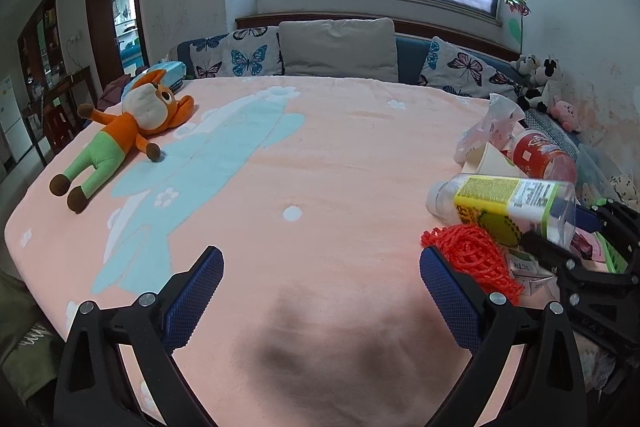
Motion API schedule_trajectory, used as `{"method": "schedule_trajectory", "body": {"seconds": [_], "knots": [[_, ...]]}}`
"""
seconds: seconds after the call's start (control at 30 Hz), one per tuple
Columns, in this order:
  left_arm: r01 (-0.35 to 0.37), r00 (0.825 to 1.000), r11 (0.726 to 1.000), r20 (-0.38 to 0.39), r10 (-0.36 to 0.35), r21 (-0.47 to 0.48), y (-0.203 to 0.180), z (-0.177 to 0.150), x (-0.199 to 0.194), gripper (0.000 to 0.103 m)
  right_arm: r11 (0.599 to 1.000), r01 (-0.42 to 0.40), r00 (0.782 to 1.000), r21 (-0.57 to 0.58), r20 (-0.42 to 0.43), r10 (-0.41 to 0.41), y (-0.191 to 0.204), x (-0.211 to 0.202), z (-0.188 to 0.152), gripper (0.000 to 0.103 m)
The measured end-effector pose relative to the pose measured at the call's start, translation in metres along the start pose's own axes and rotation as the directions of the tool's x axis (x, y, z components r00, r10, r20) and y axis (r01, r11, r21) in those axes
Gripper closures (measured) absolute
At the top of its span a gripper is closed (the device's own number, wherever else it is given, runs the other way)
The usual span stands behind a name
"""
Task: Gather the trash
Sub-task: 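Reach the right tool to the clear bottle and close on it, then lift the clear bottle with the right tool while the left tool grasps the red mesh net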
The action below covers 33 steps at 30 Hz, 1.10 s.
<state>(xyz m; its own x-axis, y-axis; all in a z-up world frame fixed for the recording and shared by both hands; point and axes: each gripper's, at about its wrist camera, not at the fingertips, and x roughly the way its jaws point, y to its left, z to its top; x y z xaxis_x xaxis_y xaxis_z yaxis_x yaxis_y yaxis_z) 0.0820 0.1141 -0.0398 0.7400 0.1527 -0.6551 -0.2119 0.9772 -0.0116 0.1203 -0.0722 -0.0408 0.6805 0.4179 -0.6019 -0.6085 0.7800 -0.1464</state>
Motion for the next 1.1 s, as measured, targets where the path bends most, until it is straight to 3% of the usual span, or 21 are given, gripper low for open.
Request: {"method": "schedule_trajectory", "body": {"seconds": [0.4,0.87,1.1], "knots": [[0.088,0.995,0.996,-0.041,-0.087,0.016,-0.013,-0.003,0.012,0.007,0.996,-0.03,0.999,0.084,0.021,0.028,-0.029,0.014,0.044,0.055],[0.232,0.967,0.971,-0.12,-0.224,0.058,-0.057,-0.001,0.036,0.009,0.99,-0.077,0.997,0.121,0.011,0.076,-0.045,0.015,0.074,0.057],[0.291,0.944,0.956,-0.175,-0.28,0.036,-0.072,0.004,0.061,0.023,0.985,-0.092,0.995,0.146,0.038,0.088,-0.058,-0.007,0.08,0.057]]}}
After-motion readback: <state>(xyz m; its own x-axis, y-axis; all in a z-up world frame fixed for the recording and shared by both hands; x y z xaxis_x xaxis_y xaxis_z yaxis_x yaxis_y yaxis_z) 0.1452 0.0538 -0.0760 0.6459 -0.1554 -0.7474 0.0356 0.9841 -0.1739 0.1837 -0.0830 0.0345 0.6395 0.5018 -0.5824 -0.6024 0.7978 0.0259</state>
